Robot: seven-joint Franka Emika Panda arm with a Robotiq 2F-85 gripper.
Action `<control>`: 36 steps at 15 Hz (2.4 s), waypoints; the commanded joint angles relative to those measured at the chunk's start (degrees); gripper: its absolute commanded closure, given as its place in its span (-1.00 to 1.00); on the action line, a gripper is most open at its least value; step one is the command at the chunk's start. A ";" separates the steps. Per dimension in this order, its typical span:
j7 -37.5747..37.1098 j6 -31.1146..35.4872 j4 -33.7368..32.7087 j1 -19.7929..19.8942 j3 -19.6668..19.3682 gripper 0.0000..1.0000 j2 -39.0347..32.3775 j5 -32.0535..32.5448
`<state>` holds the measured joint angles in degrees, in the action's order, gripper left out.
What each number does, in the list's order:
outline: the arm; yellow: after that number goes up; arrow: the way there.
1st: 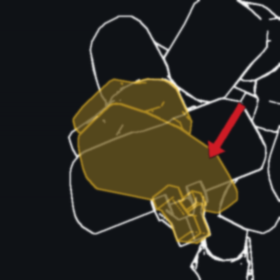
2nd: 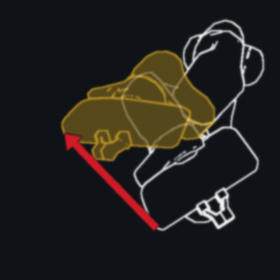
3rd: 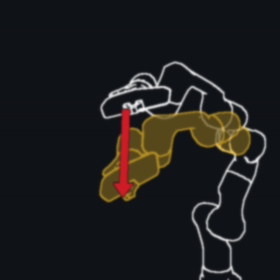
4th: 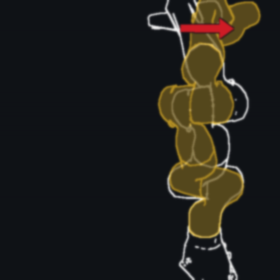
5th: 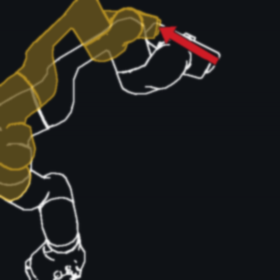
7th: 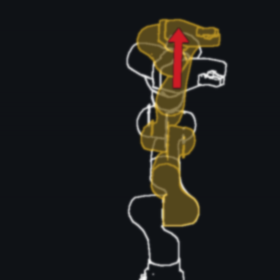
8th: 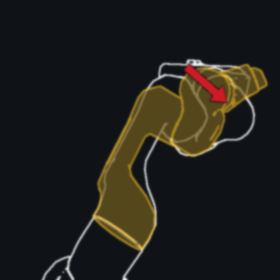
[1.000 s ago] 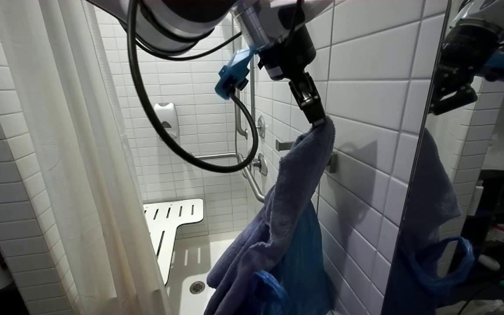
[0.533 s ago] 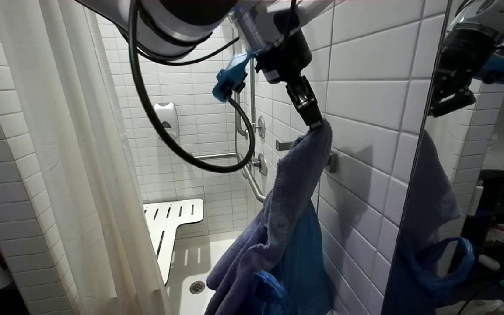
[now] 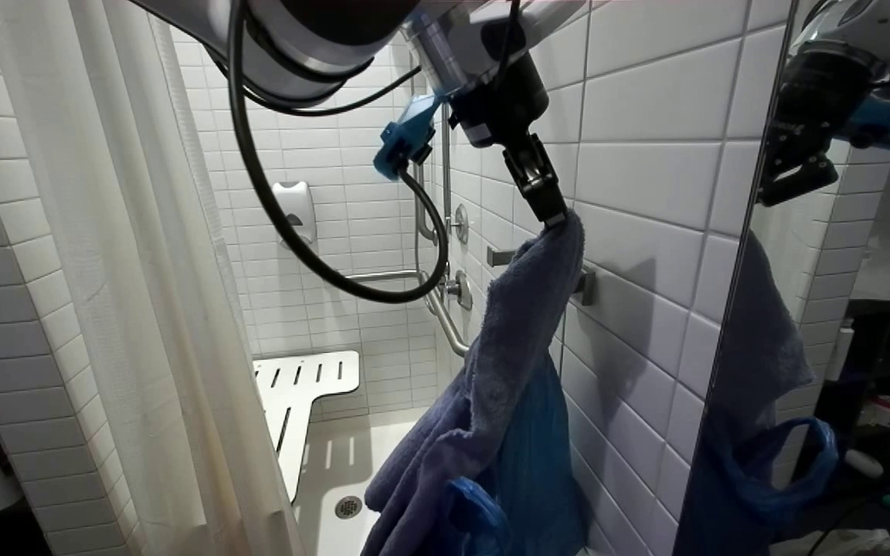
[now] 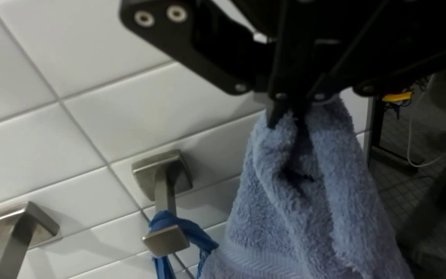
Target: Remove the towel from the hook on the left and put it on the right hook
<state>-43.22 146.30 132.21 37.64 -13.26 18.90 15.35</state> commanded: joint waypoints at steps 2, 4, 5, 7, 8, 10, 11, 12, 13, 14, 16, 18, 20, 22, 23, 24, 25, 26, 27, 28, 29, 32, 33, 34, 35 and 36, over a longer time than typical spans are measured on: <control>-1.32 -0.87 -0.99 1.01 -0.10 0.98 -0.45 0.51; -1.28 -0.97 -1.26 1.39 -0.67 0.98 -1.04 0.36; -1.37 -0.88 -1.36 1.64 -0.81 0.98 -1.44 0.46; -1.54 -0.77 -1.48 2.24 -1.04 0.98 -2.35 0.76; -1.64 -0.78 -1.48 2.55 -1.11 0.98 -2.66 0.97; -1.56 -0.82 -1.54 2.78 -1.28 0.98 -3.50 0.99; -1.64 -0.77 -1.53 2.77 -1.29 0.98 -3.86 0.84; -1.60 -0.61 -1.40 2.71 -1.36 0.42 -4.01 0.87; -1.84 -0.60 -1.43 2.69 -1.27 0.41 -4.30 1.14; -1.96 -0.62 -1.33 2.68 -1.23 0.34 -4.31 1.37; -2.15 -0.59 -1.30 2.60 -1.18 0.09 -4.42 1.52; -2.34 -0.55 -1.31 2.59 -1.13 -0.19 -4.50 1.67; -2.42 -0.58 -1.36 2.54 -1.11 -0.47 -4.57 1.67; -2.50 -0.60 -1.31 2.50 -1.07 -0.72 -4.58 1.77; -2.56 -0.52 -1.32 2.43 -1.02 -0.89 -4.68 1.75; -2.63 -0.56 -1.21 2.46 -0.98 -0.96 -4.55 1.88; -2.70 -0.49 -1.20 2.38 -0.93 -1.00 -4.58 1.88; -2.68 -0.55 -0.96 2.29 -0.91 -1.00 -4.27 1.94; -2.60 -0.46 -0.81 2.09 -0.82 -1.00 -4.21 1.89; -2.28 -0.51 -0.51 1.90 -0.76 -1.00 -3.85 1.76; -1.27 -0.62 -0.06 1.26 -0.72 -1.00 -3.45 1.02; 1.37 -1.03 1.87 -1.07 -0.61 -1.00 -1.49 -0.43; 2.05 -0.87 2.49 -2.03 -0.50 -1.00 -1.03 -0.73; 3.34 -1.23 3.62 -3.17 -0.50 -1.00 0.31 -1.18; 4.36 -1.18 4.46 -4.28 -0.40 -1.00 1.12 -1.66; 5.70 -1.34 5.80 -5.45 -0.26 -1.00 2.63 -2.06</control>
<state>-41.31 146.01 133.83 34.82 -13.89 16.19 14.93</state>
